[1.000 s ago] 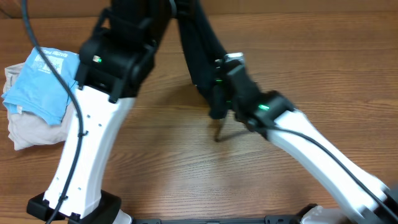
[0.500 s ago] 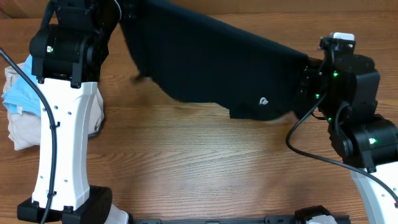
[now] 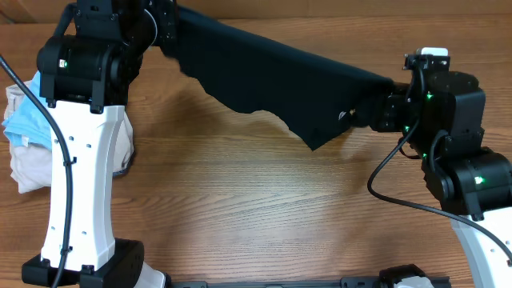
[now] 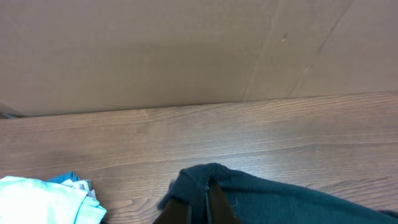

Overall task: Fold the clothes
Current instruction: 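Stretch the shirt between both grippers and lay it flat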

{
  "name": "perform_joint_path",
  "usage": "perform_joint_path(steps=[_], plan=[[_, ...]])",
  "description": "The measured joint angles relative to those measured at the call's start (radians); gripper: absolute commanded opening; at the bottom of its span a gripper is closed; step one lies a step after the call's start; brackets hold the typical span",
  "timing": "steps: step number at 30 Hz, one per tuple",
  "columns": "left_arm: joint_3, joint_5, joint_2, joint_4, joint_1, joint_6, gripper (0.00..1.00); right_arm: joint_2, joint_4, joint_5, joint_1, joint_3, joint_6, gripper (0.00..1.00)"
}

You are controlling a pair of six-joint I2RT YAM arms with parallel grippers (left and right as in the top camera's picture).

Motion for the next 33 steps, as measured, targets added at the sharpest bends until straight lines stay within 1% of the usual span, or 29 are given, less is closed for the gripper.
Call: perform_joint_path(steps=[8, 12, 14, 16, 19, 23, 28, 29, 30, 31, 33], plan=[[0.0, 0.002, 0.0, 0.014, 0.0, 0.0, 0.04, 0.043, -0.016, -0.002, 0.0, 0.0, -0.028, 0.04], [0.0, 0.002, 0.0, -0.051, 0.0, 0.0, 0.04, 0.09, -0.108, -0.007, 0.0, 0.0, -0.031, 0.05], [0.0, 0.002, 0.003, -0.082, 0.0, 0.0, 0.04, 0.123, -0.14, -0.011, 0.0, 0.0, -0.032, 0.09], [0.002, 0.002, 0.015, -0.113, 0.0, 0.0, 0.04, 0.162, -0.168, -0.011, 0.0, 0.0, -0.035, 0.09], [0.008, 0.001, 0.061, -0.146, 0.0, 0.0, 0.04, 0.227, -0.204, -0.011, -0.009, 0.0, -0.032, 0.09], [0.008, -0.003, 0.156, -0.153, 0.0, -0.005, 0.04, 0.314, -0.204, -0.01, -0.013, 0.0, -0.032, 0.09], [0.008, -0.015, 0.285, -0.109, 0.0, -0.016, 0.04, 0.417, -0.125, -0.003, -0.015, 0.0, -0.036, 0.1], [0.008, -0.018, 0.306, -0.096, 0.001, -0.016, 0.04, 0.435, -0.098, -0.002, -0.016, 0.0, -0.039, 0.21], [0.008, -0.019, 0.326, -0.082, 0.001, -0.016, 0.04, 0.451, -0.067, 0.0, -0.017, 0.0, -0.045, 0.4], [0.008, -0.022, 0.347, -0.068, 0.002, -0.016, 0.04, 0.465, -0.036, 0.003, -0.018, 0.0, -0.05, 0.42], [0.008, -0.026, 0.385, -0.038, 0.002, -0.016, 0.04, 0.495, 0.031, 0.03, -0.02, 0.0, -0.059, 0.42]])
